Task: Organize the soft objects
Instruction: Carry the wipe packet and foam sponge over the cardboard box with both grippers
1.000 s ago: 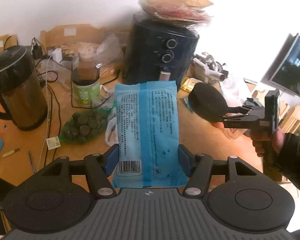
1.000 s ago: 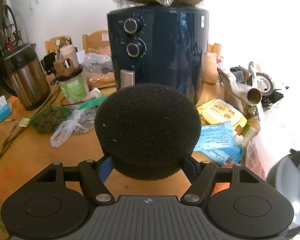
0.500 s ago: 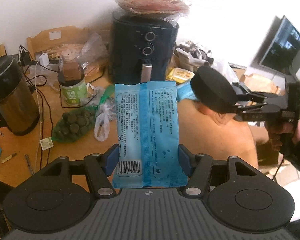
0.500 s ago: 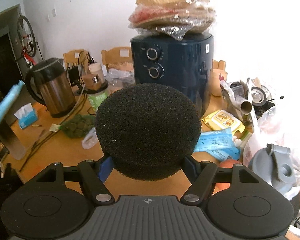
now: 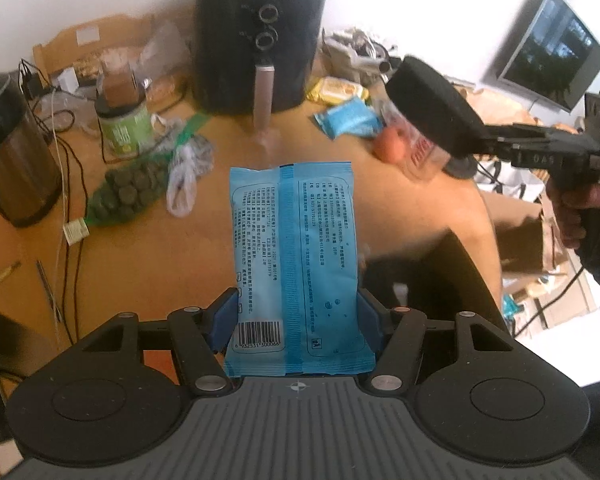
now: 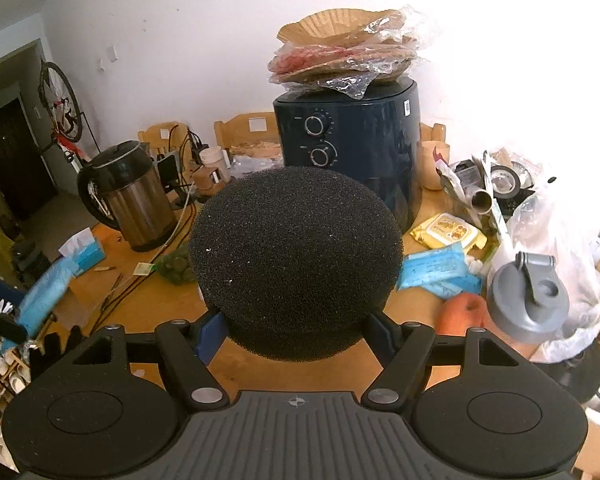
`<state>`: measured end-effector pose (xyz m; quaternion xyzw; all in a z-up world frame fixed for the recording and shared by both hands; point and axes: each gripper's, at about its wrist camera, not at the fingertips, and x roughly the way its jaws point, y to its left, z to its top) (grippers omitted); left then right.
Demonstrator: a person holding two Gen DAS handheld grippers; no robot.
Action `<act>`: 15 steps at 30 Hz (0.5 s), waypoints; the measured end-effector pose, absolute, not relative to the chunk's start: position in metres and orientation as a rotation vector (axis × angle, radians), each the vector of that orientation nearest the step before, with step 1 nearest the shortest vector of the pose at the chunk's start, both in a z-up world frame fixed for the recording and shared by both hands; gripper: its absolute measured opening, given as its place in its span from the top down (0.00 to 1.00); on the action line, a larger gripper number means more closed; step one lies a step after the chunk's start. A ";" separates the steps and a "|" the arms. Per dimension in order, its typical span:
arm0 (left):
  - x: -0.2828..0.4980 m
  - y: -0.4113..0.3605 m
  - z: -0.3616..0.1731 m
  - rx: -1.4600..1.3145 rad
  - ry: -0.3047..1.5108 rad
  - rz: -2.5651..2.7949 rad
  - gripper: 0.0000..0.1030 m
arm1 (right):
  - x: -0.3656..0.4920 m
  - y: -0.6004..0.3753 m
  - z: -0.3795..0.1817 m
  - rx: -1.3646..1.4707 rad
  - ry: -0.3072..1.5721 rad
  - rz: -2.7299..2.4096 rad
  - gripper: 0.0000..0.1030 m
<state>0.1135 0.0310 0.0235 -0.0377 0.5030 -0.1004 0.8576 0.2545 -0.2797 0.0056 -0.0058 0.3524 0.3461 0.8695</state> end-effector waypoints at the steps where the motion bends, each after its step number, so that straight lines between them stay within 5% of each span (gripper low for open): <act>1: 0.110 0.029 0.021 -0.080 1.066 -0.213 0.41 | 0.251 -0.281 0.007 -0.007 0.737 0.725 0.28; 15: 0.081 0.006 -0.019 -0.219 1.165 -0.184 0.36 | 0.197 -0.284 0.016 0.047 0.754 0.791 0.28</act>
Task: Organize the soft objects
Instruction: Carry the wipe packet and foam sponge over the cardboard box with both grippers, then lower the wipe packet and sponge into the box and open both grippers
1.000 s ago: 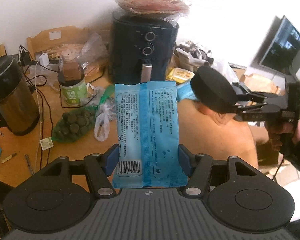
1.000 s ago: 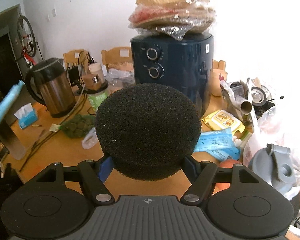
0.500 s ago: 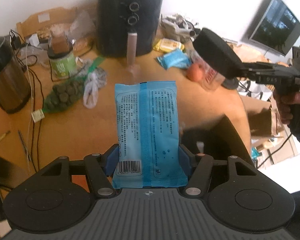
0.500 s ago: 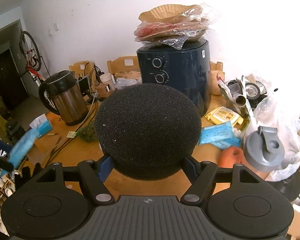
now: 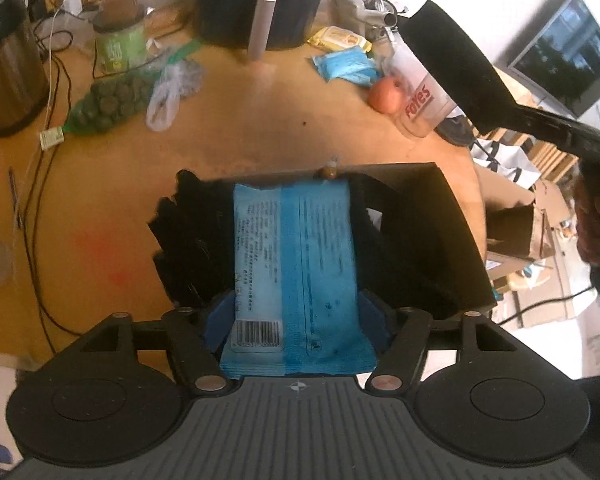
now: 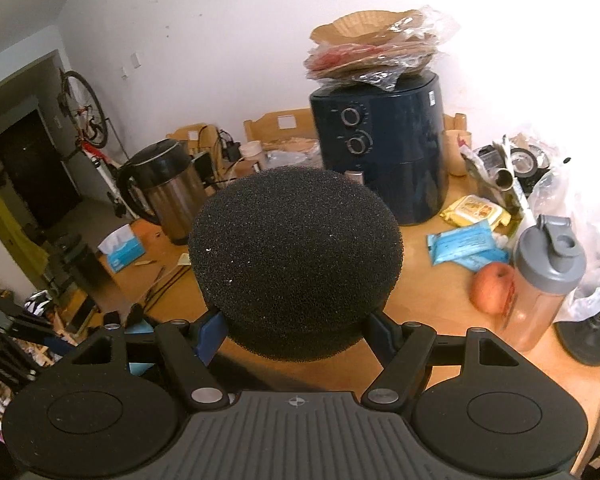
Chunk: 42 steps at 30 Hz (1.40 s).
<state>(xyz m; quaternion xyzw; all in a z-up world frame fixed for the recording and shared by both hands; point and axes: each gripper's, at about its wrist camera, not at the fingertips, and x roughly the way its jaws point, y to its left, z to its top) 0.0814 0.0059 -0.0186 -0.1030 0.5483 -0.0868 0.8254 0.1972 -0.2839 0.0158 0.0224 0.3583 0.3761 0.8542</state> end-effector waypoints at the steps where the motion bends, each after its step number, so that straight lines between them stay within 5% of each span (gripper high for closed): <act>1: 0.081 0.004 -0.020 -0.219 1.166 -0.187 0.35 | 0.195 -0.284 0.016 0.050 0.756 0.797 0.28; 20: 0.069 -0.012 0.004 -0.111 1.087 -0.096 0.35 | 0.146 -0.286 0.011 -0.052 0.793 0.847 0.27; 42: 0.065 0.003 0.009 -0.166 1.064 -0.082 0.35 | 0.116 -0.242 -0.013 -0.718 0.778 1.041 0.26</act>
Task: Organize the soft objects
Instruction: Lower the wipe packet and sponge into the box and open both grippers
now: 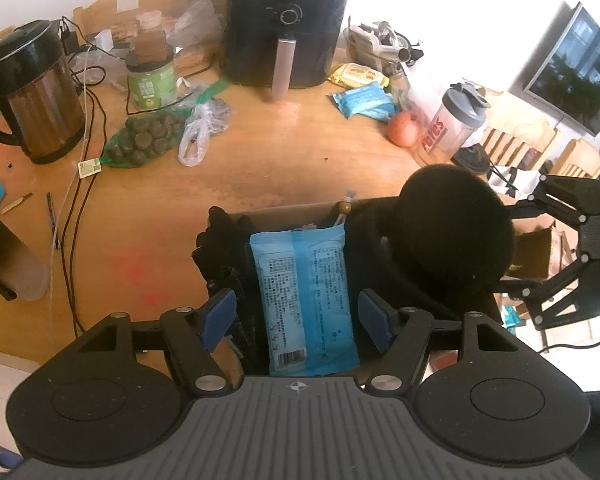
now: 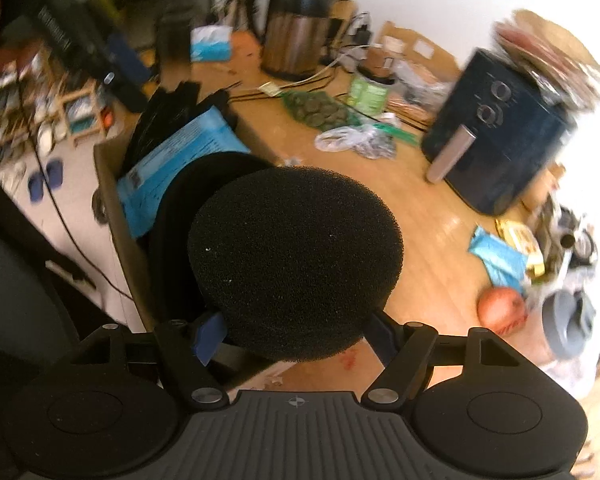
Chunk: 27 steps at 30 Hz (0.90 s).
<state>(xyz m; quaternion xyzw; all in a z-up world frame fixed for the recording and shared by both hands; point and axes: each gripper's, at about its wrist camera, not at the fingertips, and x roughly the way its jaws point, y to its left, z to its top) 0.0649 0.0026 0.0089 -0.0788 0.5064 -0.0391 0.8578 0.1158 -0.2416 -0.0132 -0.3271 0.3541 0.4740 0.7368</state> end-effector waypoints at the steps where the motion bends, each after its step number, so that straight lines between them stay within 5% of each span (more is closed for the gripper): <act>1: 0.065 0.003 0.009 -0.172 1.063 -0.079 0.35 | 0.116 -0.238 -0.015 -0.734 0.774 1.052 0.26; 8: 0.065 0.006 0.010 -0.184 1.059 -0.077 0.35 | 0.110 -0.218 -0.027 -0.752 0.768 1.087 0.23; 16: 0.065 0.010 0.012 -0.192 1.055 -0.072 0.35 | 0.113 -0.231 -0.023 -0.696 0.771 1.001 0.02; 20: 0.066 0.012 0.012 -0.196 1.054 -0.069 0.34 | 0.120 -0.243 -0.012 -0.589 0.797 0.957 0.00; 27: 0.066 0.012 0.017 -0.190 1.027 -0.047 0.12 | 0.125 -0.260 0.001 -0.383 0.839 0.885 0.00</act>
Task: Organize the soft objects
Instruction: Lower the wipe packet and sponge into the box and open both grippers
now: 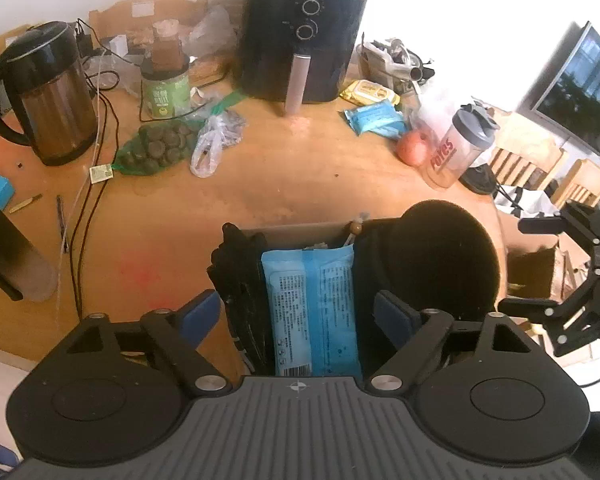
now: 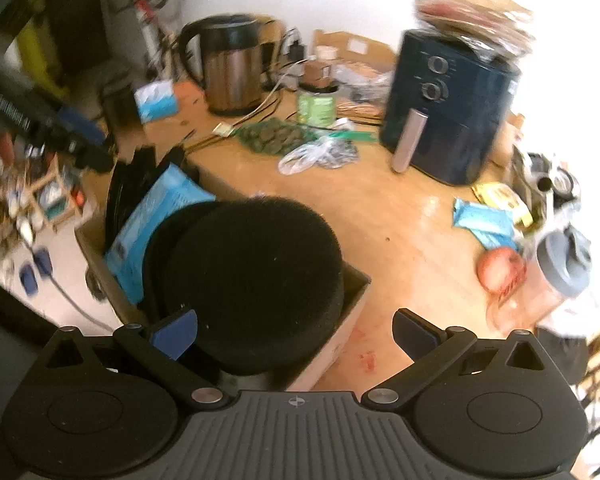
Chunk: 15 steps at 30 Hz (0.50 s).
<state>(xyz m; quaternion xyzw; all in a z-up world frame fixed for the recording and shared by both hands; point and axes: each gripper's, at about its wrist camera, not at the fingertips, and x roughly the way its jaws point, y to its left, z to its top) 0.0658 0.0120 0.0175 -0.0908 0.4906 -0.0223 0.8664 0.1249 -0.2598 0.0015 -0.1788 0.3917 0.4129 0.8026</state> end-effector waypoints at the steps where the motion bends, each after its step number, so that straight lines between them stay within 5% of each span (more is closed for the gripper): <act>1: 0.065 0.012 0.017 -0.194 1.027 -0.041 0.11 | 0.126 -0.262 0.003 -0.352 0.847 0.875 0.00; 5: 0.062 0.011 0.015 -0.215 1.030 -0.009 0.00 | 0.128 -0.268 0.006 -0.241 0.876 0.820 0.00; 15: 0.051 -0.003 0.017 -0.111 0.984 0.057 0.00 | 0.104 -0.251 0.011 -0.184 0.927 0.667 0.00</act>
